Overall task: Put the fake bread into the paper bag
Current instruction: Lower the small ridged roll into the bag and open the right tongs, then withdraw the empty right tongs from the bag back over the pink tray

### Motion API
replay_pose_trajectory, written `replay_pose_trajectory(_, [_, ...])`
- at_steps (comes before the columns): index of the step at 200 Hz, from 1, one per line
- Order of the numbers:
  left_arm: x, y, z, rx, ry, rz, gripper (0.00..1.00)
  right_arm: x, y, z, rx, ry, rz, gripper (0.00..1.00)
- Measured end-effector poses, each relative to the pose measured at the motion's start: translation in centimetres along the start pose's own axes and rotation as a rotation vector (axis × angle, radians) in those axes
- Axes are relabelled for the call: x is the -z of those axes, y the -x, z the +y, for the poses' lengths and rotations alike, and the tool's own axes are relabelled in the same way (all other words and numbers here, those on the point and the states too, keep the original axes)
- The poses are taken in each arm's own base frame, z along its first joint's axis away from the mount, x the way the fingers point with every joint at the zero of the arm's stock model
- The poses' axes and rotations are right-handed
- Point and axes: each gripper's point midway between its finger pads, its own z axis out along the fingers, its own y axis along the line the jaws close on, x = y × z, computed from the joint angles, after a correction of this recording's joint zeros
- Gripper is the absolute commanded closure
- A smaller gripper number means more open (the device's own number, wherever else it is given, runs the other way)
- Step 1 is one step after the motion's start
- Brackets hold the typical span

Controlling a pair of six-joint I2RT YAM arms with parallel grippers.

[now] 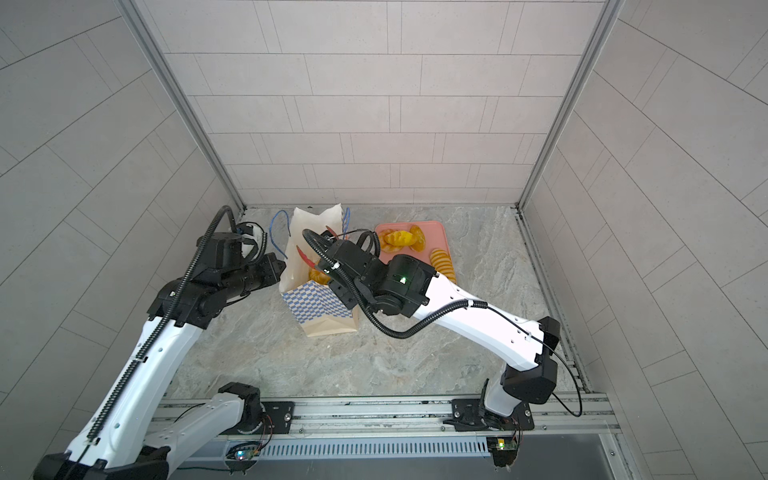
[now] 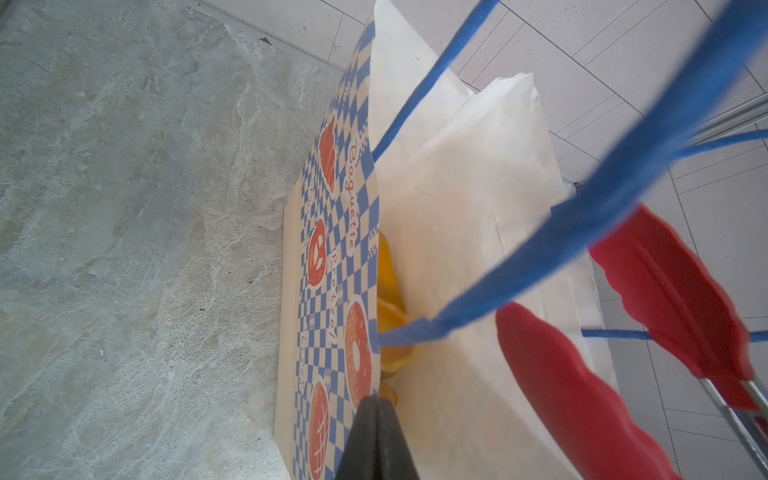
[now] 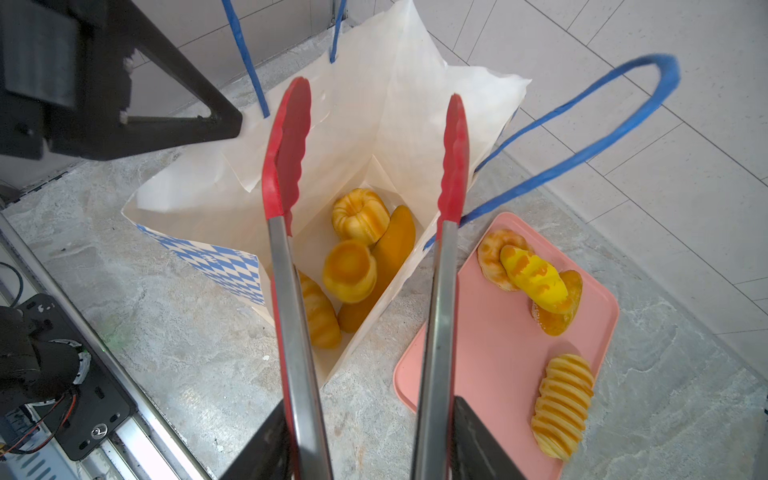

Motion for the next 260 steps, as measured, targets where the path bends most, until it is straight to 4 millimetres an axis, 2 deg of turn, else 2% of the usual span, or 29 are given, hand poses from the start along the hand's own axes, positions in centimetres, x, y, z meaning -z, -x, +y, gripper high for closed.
replay_pose_trajectory(104, [0.0, 0.0, 0.0, 0.0, 0.001, 0.0, 0.93, 0.6, 0.5, -0.3, -0.002, -0.003, -0.02, 0.44])
replay_pose_trajectory(185, [0.0, 0.0, 0.0, 0.0, 0.0, 0.0, 0.93, 4.7, 3.6, -2.0, -0.038, -0.006, -0.175, 0.44])
replay_pose_trajectory(260, [0.0, 0.0, 0.0, 0.0, 0.0, 0.0, 0.93, 7.6, 6.0, -3.7, -0.062, -0.036, -0.306, 0.45])
